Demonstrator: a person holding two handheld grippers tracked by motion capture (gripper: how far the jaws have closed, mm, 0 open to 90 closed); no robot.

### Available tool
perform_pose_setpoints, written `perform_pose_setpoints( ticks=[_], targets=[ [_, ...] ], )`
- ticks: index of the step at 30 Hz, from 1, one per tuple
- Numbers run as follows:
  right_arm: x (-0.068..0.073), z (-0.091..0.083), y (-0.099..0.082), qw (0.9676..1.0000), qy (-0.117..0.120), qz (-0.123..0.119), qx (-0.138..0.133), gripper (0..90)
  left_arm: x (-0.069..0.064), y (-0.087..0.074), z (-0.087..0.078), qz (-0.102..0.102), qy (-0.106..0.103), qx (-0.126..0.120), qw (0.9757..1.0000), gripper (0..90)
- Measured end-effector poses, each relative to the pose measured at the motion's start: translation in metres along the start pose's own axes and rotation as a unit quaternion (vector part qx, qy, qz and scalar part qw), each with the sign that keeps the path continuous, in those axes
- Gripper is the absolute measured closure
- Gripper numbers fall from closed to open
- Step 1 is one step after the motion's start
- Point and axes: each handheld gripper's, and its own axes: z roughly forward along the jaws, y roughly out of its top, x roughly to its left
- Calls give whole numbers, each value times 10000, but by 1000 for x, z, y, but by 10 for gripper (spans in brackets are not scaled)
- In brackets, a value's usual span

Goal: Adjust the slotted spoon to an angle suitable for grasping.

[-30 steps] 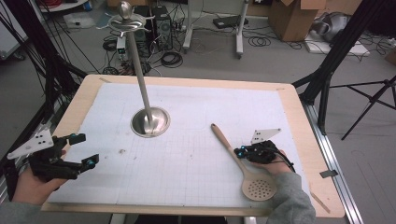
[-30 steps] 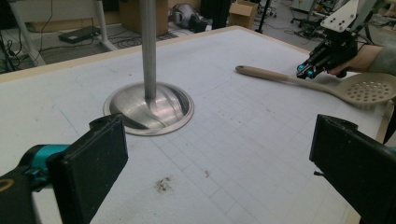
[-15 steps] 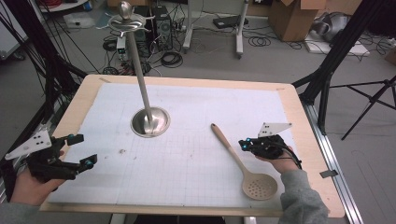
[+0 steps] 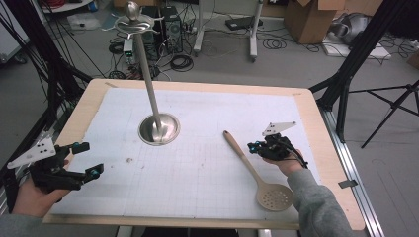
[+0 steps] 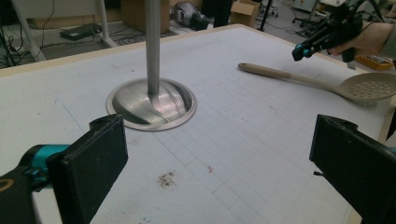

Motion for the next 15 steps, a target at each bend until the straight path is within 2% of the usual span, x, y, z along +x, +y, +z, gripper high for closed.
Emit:
perform_pose_setpoints(
  ticks=[5, 10, 13, 15],
  targets=[
    [-2, 15, 3, 10000, 57, -43, 28, 900, -1, 0, 0, 16, -5, 1, 10000, 47],
    [-7, 26, 2, 9996, 261, -70, 44, 900, -1, -1, -4, 35, 74, -49, 10000, 47],
    [-10, 30, 2, 9989, 420, -185, 98, 900, 0, -1, -7, 25, 139, -97, 9999, 69],
    [-10, 32, 2, 9986, 444, -250, 140, 900, 0, -2, -8, 20, 127, -88, 9999, 69]
  ],
)
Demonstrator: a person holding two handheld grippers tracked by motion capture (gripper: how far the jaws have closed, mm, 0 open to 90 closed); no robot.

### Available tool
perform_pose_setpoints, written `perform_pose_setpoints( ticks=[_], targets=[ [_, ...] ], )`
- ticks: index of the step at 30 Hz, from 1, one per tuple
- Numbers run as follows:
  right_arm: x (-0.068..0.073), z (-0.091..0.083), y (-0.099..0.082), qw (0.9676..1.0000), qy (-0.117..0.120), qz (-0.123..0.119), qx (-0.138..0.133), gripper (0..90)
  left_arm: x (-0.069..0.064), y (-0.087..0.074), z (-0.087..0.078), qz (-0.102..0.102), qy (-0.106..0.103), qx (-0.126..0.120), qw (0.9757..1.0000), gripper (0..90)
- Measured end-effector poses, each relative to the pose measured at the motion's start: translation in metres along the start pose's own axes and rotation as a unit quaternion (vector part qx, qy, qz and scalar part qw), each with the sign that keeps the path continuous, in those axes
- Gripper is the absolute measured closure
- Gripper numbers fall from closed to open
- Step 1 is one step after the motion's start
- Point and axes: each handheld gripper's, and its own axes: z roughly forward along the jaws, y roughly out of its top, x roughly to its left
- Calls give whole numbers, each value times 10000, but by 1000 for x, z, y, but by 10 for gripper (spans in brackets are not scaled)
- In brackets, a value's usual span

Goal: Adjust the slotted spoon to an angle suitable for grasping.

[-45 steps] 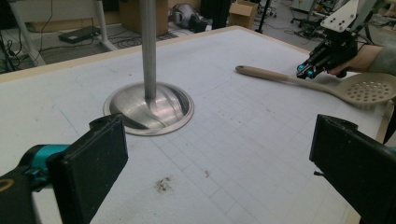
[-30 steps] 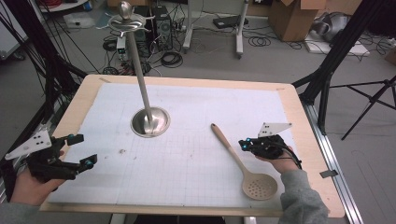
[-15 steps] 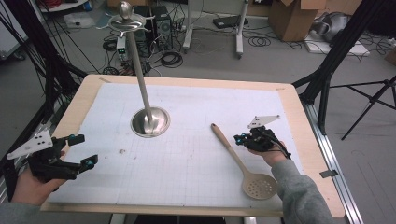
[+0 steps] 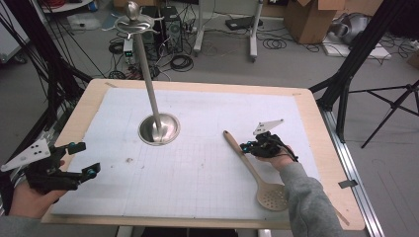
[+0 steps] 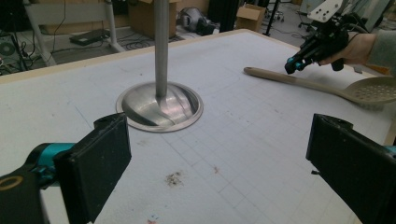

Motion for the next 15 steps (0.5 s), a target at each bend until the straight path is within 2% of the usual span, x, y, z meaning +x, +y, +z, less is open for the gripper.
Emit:
perform_pose_setpoints(
  ticks=[2, 5, 8, 9, 12, 15],
  targets=[
    [-1, 2, 2, 10000, -39, -15, 77, 900, 0, -1, 0, 2, -5, 41, 10000, 69],
    [-3, 4, 3, 10000, -41, -2, 40, 900, -1, -1, 1, -1, -33, 31, 10000, 69],
    [-3, 9, 1, 9996, -107, -13, 257, 900, -1, -1, -1, 11, -34, 32, 10000, 69],
    [-3, 10, 1, 9996, -126, 11, 254, 900, -1, -2, -1, 9, -22, 26, 10000, 69],
    [-2, 12, 3, 9999, -19, 23, 167, 900, 0, -2, -2, -9, -6, 21, 10000, 69],
    [1, 14, 6, 9998, 130, -87, 156, 900, 0, -3, -2, -20, 3, 48, 10000, 69]
  ],
)
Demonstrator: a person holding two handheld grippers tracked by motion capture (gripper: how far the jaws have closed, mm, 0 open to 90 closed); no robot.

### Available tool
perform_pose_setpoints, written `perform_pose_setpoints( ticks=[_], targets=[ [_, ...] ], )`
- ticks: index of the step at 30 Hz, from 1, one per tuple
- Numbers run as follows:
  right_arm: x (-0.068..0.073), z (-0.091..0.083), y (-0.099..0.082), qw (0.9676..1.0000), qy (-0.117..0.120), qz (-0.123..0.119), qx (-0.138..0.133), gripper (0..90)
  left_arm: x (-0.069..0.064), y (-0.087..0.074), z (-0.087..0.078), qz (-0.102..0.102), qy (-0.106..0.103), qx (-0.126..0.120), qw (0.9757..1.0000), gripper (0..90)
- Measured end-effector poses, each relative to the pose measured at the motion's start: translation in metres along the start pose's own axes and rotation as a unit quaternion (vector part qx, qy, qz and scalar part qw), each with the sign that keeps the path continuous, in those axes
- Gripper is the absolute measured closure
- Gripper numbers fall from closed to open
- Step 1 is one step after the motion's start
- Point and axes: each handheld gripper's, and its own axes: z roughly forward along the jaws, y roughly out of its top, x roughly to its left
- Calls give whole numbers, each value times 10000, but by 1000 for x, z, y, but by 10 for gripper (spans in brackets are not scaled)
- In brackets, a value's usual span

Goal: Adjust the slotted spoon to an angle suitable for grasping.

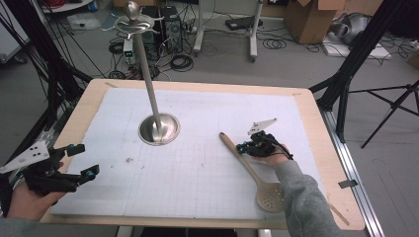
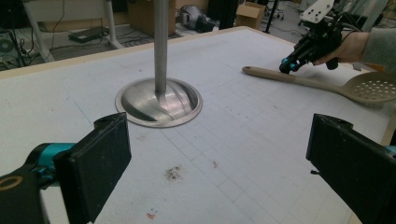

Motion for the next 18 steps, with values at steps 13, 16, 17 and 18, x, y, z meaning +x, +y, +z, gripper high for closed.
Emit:
perform_pose_setpoints(
  ticks=[13, 16, 17, 18],
  targets=[
    [17, 12, 22, 9954, 341, -826, 356, 900, -1, 0, -1, 21, -2, 14, 10000, 69],
    [20, 14, 23, 9939, 468, -957, 299, 900, -1, 1, -1, 31, 2, 1, 10000, 69],
    [21, 15, 23, 9932, 526, -996, 294, 900, -1, 0, -1, 25, 1, -1, 10000, 69],
    [22, 16, 24, 9926, 562, -1037, 279, 900, -1, 0, -1, 16, 7, 1, 10000, 69]
  ],
)
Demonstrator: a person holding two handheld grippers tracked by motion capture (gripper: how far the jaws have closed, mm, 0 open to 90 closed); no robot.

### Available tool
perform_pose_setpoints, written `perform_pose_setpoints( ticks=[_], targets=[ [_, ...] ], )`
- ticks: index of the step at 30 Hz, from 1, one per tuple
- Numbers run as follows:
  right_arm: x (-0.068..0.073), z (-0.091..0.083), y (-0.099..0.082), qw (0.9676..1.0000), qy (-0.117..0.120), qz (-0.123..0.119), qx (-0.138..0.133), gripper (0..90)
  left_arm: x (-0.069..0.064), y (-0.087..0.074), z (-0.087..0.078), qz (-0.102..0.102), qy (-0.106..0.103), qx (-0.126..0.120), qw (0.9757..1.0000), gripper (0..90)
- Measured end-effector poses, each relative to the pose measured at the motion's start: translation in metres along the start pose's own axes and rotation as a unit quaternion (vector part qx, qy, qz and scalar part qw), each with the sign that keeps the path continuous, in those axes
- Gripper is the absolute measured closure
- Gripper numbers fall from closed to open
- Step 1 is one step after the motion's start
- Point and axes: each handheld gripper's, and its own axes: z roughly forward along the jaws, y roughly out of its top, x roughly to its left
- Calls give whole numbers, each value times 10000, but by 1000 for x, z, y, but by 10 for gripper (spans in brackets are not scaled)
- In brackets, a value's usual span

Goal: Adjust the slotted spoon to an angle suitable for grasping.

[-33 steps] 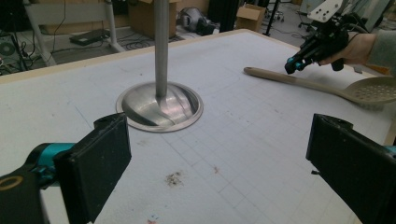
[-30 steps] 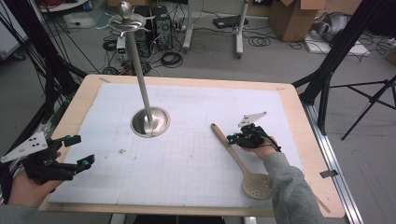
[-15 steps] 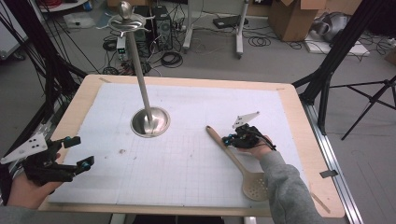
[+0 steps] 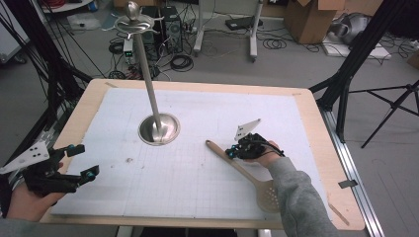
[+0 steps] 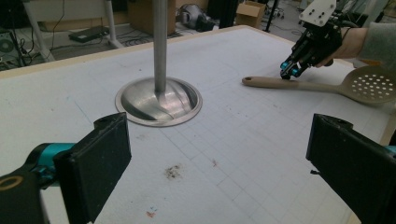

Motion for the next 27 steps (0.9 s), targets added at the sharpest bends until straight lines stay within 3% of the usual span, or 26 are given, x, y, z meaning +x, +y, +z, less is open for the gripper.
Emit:
perform_pose_setpoints(
  ticks=[6, 13, 21, 27],
  targets=[
    [5, 5, 5, 9992, 288, -277, -89, 900, 0, -2, 1, 5, 0, 55, 10000, 69],
    [9, 7, 8, 9977, 453, -496, -128, 900, -1, -3, 2, 7, 4, 93, 10000, 69],
    [17, 13, 16, 9929, 819, -855, -137, 900, -1, -2, 0, 12, 25, 73, 10000, 69],
    [21, 15, 20, 9906, 972, -958, -112, 900, 0, -2, -1, 13, 46, 63, 10000, 69]
  ],
)
